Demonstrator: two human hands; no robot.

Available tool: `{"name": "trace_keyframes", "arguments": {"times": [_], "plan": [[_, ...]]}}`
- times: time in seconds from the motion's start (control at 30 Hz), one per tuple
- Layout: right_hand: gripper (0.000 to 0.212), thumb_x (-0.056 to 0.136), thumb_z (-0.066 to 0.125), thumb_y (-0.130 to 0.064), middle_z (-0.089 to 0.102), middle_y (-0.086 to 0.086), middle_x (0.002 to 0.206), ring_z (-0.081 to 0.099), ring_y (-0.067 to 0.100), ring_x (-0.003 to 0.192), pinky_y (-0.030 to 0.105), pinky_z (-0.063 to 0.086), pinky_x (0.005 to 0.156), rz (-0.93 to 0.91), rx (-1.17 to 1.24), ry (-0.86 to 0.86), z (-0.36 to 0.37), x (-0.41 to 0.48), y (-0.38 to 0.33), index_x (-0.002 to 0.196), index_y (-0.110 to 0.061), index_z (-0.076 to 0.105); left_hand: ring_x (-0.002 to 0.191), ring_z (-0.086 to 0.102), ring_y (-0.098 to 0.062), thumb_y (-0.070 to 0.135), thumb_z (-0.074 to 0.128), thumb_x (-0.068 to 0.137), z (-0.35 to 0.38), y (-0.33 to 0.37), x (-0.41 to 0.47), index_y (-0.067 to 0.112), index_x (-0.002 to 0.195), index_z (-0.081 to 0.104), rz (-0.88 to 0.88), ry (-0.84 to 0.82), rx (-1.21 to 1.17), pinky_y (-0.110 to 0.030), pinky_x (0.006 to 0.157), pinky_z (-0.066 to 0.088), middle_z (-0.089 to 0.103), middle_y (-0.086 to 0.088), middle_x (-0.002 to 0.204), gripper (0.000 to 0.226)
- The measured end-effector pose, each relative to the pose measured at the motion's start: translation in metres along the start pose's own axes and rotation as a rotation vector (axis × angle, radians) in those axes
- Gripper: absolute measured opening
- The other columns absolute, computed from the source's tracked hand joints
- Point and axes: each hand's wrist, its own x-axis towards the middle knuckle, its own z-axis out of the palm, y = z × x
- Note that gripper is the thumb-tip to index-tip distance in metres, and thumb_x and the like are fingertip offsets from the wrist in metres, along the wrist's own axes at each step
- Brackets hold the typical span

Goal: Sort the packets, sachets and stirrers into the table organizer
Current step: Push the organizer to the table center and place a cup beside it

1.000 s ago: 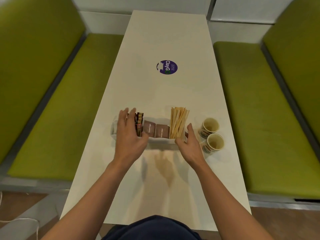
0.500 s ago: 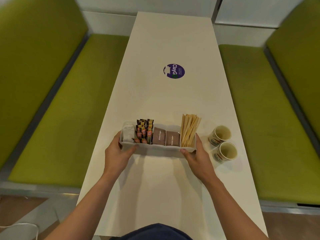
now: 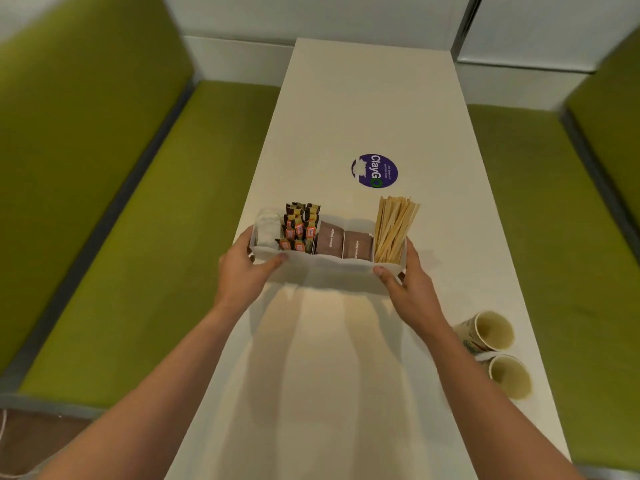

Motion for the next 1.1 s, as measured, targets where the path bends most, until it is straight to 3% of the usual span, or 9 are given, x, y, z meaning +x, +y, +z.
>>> {"name": "trace_keyframes", "arguments": {"times": [0.23, 0.5, 0.6, 0.67, 0.77, 0.83, 0.9, 1.0, 1.1], "plan": [[0.07, 0.1, 0.062, -0.039, 0.054, -0.007, 0.147, 0.056, 0.019, 0.129, 0.049, 0.049, 0.108, -0.01, 0.035, -0.011, 0.018, 0.064, -0.013, 0.158, -0.034, 0.023, 0.091, 0.07, -0.006, 0.028, 0.087, 0.076, 0.003, -0.012, 0.066, 0.029, 0.116, 0.065, 0.02, 0.002, 0.058, -0.022, 0.074, 0.057, 0.073, 0.012, 0.101, 0.046], [0.069, 0.101, 0.061, -0.036, 0.053, -0.006, 0.148, 0.056, 0.019, 0.129, 0.044, 0.049, 0.109, -0.001, 0.034, -0.029, 0.029, 0.074, -0.007, 0.158, -0.031, 0.023, 0.087, 0.07, -0.001, 0.026, 0.087, 0.077, 0.005, -0.024, 0.068, 0.037, 0.11, 0.063, -0.006, 0.023, 0.057, -0.011, 0.067, 0.052, 0.073, 0.017, 0.096, 0.043], [0.069, 0.101, 0.061, -0.036, 0.052, -0.007, 0.148, 0.055, 0.017, 0.129, 0.043, 0.049, 0.109, -0.003, 0.021, -0.04, 0.029, 0.073, -0.007, 0.158, -0.032, 0.023, 0.088, 0.07, -0.002, 0.028, 0.087, 0.076, 0.003, -0.028, 0.069, 0.035, 0.112, 0.064, -0.017, 0.011, 0.05, -0.024, 0.075, 0.059, 0.074, 0.016, 0.097, 0.043], [0.079, 0.098, 0.064, -0.039, 0.047, -0.006, 0.154, 0.052, 0.018, 0.134, 0.043, 0.047, 0.111, 0.015, 0.013, -0.048, 0.026, 0.072, -0.009, 0.161, -0.031, 0.016, 0.095, 0.07, -0.004, 0.028, 0.087, 0.076, 0.001, -0.029, 0.069, 0.031, 0.121, 0.062, -0.034, -0.017, 0.037, -0.036, 0.085, 0.06, 0.072, 0.016, 0.109, 0.052], [0.101, 0.093, 0.072, -0.042, 0.026, -0.005, 0.167, 0.039, 0.02, 0.147, 0.039, 0.038, 0.115, 0.069, 0.008, -0.036, 0.018, 0.06, -0.017, 0.164, -0.027, 0.002, 0.134, 0.051, -0.014, 0.041, 0.089, 0.07, -0.009, -0.031, 0.064, 0.027, 0.154, 0.03, -0.133, -0.05, 0.058, -0.044, 0.109, 0.046, 0.046, 0.009, 0.151, 0.103], [0.103, 0.091, 0.074, -0.042, 0.022, -0.006, 0.168, 0.035, 0.02, 0.149, 0.041, 0.037, 0.116, 0.065, 0.028, 0.007, 0.012, 0.04, -0.027, 0.164, -0.028, 0.003, 0.147, 0.032, -0.014, 0.051, 0.086, 0.068, -0.016, -0.03, 0.055, 0.036, 0.157, 0.015, -0.15, -0.028, 0.049, -0.047, 0.117, 0.035, 0.028, 0.008, 0.162, 0.115], [0.093, 0.09, 0.076, -0.039, 0.031, -0.008, 0.165, 0.04, 0.015, 0.145, 0.038, 0.04, 0.114, 0.041, 0.043, 0.095, 0.003, 0.009, -0.042, 0.162, -0.032, 0.016, 0.146, 0.03, -0.008, 0.043, 0.084, 0.075, -0.018, -0.019, 0.034, 0.041, 0.155, 0.019, -0.08, 0.026, 0.025, -0.042, 0.119, 0.031, 0.029, 0.014, 0.159, 0.103], [0.065, 0.093, 0.074, -0.03, 0.054, -0.015, 0.148, 0.054, 0.002, 0.13, 0.027, 0.051, 0.105, -0.058, 0.062, 0.241, -0.011, -0.056, -0.06, 0.15, -0.032, 0.046, 0.132, 0.043, -0.002, 0.023, 0.078, 0.086, -0.008, 0.008, -0.013, 0.035, 0.149, 0.037, 0.062, 0.082, 0.013, -0.023, 0.11, 0.035, 0.043, 0.017, 0.141, 0.076], [0.048, 0.092, 0.074, -0.019, 0.065, -0.017, 0.13, 0.061, 0.007, 0.122, 0.018, 0.055, 0.091, -0.162, 0.16, 0.331, -0.024, -0.125, -0.065, 0.134, -0.035, 0.059, 0.124, 0.052, -0.004, 0.017, 0.073, 0.089, 0.013, 0.026, -0.065, 0.027, 0.14, 0.052, 0.183, -0.004, 0.038, -0.022, 0.105, 0.041, 0.054, 0.011, 0.133, 0.056]]}}
